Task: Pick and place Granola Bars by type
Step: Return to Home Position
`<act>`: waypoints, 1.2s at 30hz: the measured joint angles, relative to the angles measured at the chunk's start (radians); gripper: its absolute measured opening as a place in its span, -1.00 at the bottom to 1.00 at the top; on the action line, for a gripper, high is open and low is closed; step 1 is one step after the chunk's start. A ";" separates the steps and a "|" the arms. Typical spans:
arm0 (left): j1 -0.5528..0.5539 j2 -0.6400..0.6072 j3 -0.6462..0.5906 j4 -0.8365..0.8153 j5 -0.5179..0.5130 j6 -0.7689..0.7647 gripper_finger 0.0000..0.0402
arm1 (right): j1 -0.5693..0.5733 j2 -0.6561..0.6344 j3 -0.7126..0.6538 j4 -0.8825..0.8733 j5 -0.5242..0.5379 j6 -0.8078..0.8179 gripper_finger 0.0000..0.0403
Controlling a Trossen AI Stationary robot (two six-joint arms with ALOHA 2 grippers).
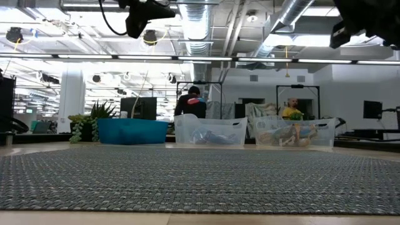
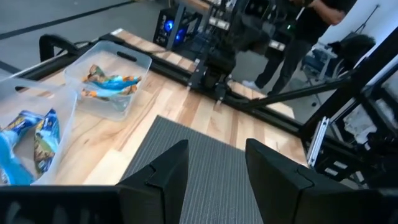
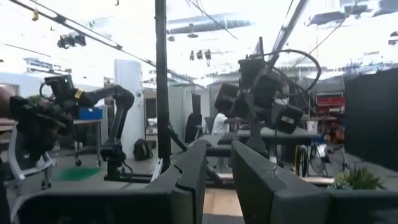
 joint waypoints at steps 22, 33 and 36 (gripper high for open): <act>-0.001 0.000 0.000 -0.061 0.068 -0.053 -0.25 | 0.000 -0.100 -0.040 -0.369 0.142 0.053 -0.66; -0.081 -0.047 -0.140 0.092 0.139 0.030 -0.25 | 0.000 -0.100 -0.040 -0.379 0.201 0.132 -0.66; -0.118 -0.120 -0.291 0.279 0.123 0.026 -0.25 | 0.000 -0.100 -0.040 -0.379 0.202 0.132 -0.66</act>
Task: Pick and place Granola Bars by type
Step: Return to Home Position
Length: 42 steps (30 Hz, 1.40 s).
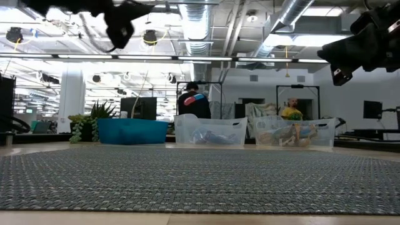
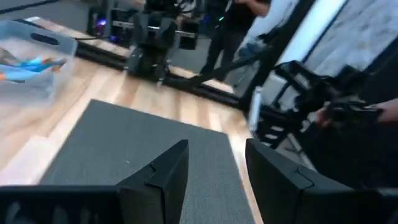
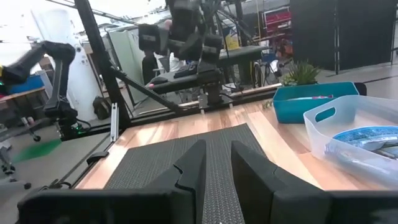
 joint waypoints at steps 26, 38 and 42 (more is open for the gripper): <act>-0.104 -0.774 -0.463 -0.256 0.051 0.073 -0.25 | 0.000 0.000 -0.001 0.000 0.002 0.001 -0.66; -0.104 -0.910 -0.528 -0.237 -0.017 0.157 -0.25 | 0.000 0.000 -0.001 -0.001 0.002 0.001 -0.66; -0.102 -0.944 -0.528 -0.245 -0.046 0.212 -0.25 | 0.000 0.000 -0.001 0.000 0.002 0.001 -0.66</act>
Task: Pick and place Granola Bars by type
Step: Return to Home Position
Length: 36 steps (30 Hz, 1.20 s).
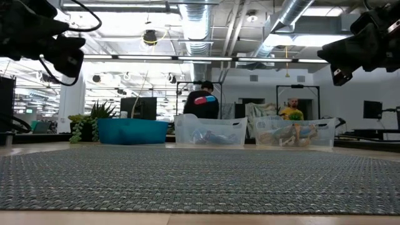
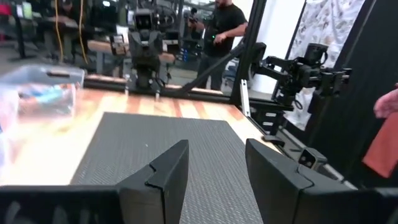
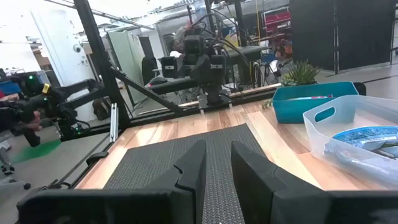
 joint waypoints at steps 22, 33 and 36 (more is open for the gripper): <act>0.168 -0.022 -0.002 -0.004 0.009 0.104 -0.25 | 0.000 0.000 0.000 0.000 0.000 0.000 -0.66; 0.171 -0.022 -0.003 -0.004 0.009 0.117 -0.25 | 0.000 0.000 0.000 0.000 0.000 0.000 -0.66; 0.171 -0.022 -0.003 -0.004 0.009 0.118 -0.25 | 0.000 0.000 0.000 0.000 0.000 0.000 -0.66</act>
